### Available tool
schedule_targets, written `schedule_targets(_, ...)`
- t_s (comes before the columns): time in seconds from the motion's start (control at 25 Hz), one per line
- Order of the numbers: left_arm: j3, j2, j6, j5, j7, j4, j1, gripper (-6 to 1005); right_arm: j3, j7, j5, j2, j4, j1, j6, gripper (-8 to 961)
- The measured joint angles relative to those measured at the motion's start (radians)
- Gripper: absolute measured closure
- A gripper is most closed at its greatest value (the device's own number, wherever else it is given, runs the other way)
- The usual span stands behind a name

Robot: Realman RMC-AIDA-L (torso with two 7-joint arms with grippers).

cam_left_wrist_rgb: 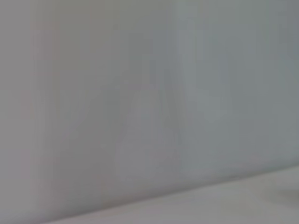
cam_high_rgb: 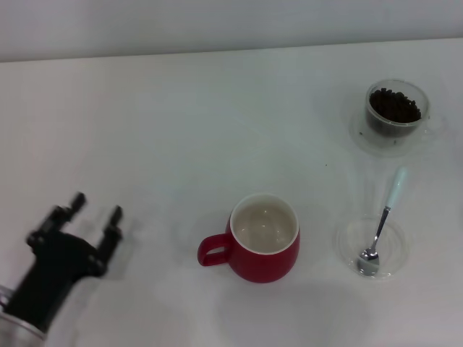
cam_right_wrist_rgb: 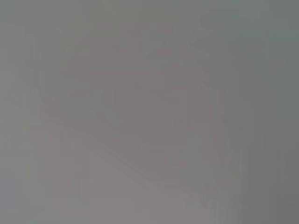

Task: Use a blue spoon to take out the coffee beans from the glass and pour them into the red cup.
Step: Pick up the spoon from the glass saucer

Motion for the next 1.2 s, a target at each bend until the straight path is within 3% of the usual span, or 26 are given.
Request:
schedule_targets(0.16, 0.000, 0.000, 0.000, -0.125, 0.000, -0.010, -0.037, 420, -0.075, 0.158, -0.025, -0.028, -0.021, -0.030, 0.023, 98)
schedule_targets(0.36, -0.003, 0.000, 0.012, -0.210, -0.001, -0.025, -0.074, 420, -0.111, 0.372, -0.167, -0.095, -0.035, -0.042, 0.082, 99)
schedule_targets(0.52, -0.033, 0.000, 0.021, -0.226, -0.002, -0.039, -0.084, 421, -0.112, 0.493, -0.293, -0.145, -0.033, -0.035, 0.168, 100)
schedule_targets(0.72, -0.063, 0.001, 0.046, -0.227, -0.002, -0.046, -0.098, 420, -0.112, 0.606, -0.357, -0.182, -0.037, -0.031, 0.280, 100)
schedule_targets(0.92, -0.064, 0.001, 0.052, -0.226, -0.001, -0.064, -0.118, 421, -0.113, 0.753, -0.486, -0.233, -0.039, 0.002, 0.368, 101)
schedule_targets(1.04, -0.065, 0.002, 0.054, -0.226, 0.005, -0.078, -0.128, 421, -0.113, 0.822, -0.573, -0.246, -0.042, 0.026, 0.408, 102)
schedule_targets(1.2, -0.065, 0.003, 0.071, -0.228, 0.051, -0.103, -0.137, 420, -0.116, 0.867, -0.619, -0.231, -0.073, 0.043, 0.444, 103)
